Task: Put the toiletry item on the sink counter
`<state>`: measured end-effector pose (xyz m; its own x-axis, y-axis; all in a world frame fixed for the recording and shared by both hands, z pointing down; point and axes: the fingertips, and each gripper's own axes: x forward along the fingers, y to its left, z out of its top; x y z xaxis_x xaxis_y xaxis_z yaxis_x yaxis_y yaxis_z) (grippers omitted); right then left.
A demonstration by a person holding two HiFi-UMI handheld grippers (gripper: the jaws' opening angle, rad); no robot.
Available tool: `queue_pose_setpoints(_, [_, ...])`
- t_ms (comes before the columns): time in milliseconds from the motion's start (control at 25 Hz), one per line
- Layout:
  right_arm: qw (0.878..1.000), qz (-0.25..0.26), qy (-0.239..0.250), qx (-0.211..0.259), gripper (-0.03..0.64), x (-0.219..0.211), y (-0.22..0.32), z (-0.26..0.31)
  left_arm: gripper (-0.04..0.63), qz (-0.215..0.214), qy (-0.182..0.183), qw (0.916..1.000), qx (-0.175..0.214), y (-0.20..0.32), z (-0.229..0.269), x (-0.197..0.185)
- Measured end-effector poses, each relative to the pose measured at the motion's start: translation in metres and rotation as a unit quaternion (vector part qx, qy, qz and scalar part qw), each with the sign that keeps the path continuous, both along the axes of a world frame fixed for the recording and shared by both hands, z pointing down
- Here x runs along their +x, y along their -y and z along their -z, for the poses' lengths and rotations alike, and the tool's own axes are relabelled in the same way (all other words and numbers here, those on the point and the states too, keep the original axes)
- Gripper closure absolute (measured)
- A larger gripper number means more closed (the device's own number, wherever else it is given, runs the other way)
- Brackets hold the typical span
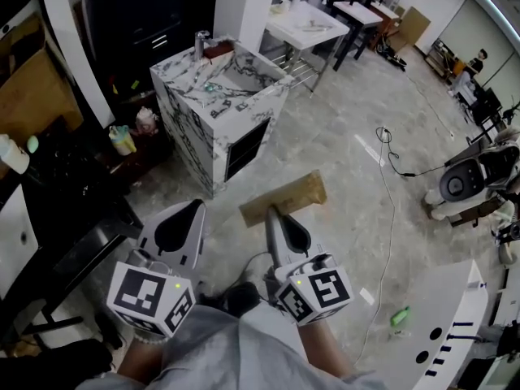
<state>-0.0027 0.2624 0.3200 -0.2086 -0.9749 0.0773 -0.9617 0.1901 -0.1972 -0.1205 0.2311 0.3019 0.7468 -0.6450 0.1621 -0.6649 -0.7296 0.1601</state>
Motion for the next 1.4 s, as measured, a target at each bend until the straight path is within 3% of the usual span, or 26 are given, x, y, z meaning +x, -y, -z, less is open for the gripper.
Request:
queue_pose_setpoints(640, [0.996,0.084,0.013,0.005,0.615,0.098,0.030,0.003,0.591,0.071,-0.002,0.9974,0.011,0.003,0.012,0.098])
queue_pose_setpoints(960, [0.995,0.102,0.014,0.017,0.615,0.125,0.035,0.005,0.591,0.093,0.004,0.9954,0.024,0.005,0.015,0.123])
queue_pose_setpoints(1400, [0.993,0.114,0.014,0.003,0.615,0.128,0.047,-0.007,0.591,0.095,0.024,0.9951,0.010,0.022,-0.003,0.135])
